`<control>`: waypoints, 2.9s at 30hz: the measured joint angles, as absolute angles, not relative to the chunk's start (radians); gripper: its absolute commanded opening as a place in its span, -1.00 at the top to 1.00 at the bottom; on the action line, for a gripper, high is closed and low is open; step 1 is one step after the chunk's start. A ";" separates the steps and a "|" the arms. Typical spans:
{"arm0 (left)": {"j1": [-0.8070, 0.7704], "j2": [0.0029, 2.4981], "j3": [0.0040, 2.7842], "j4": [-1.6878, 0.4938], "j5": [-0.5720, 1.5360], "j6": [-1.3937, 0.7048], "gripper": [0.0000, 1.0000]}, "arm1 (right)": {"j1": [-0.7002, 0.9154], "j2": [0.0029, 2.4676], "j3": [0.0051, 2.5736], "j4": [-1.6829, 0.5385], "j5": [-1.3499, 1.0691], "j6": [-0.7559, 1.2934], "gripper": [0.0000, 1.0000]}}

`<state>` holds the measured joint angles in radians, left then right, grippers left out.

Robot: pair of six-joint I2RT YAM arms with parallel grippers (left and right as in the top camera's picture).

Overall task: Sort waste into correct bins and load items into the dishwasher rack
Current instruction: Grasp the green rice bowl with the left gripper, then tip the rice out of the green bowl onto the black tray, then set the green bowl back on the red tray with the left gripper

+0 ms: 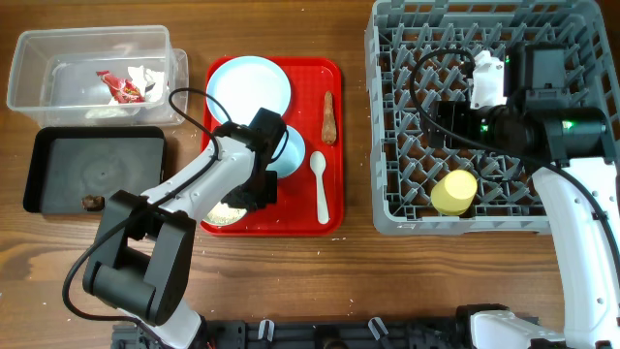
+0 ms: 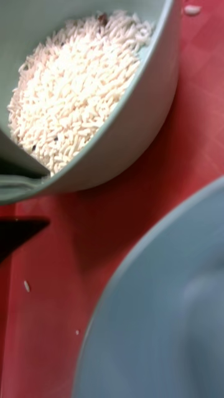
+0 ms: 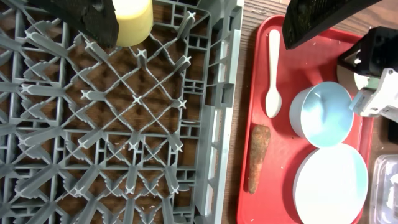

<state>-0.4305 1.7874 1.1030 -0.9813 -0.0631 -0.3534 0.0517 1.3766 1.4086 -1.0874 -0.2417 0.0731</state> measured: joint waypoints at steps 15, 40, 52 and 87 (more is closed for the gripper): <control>-0.302 1.649 1.495 -1.243 -0.061 -0.337 0.92 | 0.052 1.377 1.409 -1.102 -0.241 0.073 -0.72; 0.785 1.948 1.505 -1.198 1.277 0.021 0.92 | 0.052 1.377 1.409 -1.106 -0.241 0.062 -0.78; 0.812 1.948 1.506 -1.280 1.541 -0.123 0.92 | 0.052 1.377 1.409 -1.106 -0.241 0.062 -0.77; -0.004 1.580 1.489 -1.321 0.361 -0.230 0.92 | 0.052 1.377 1.409 -1.075 -0.238 0.062 -0.80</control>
<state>-0.0040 1.5799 1.4895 -1.3209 0.3611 -0.2298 0.0517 1.3766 1.4086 -1.0748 -0.2382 0.0616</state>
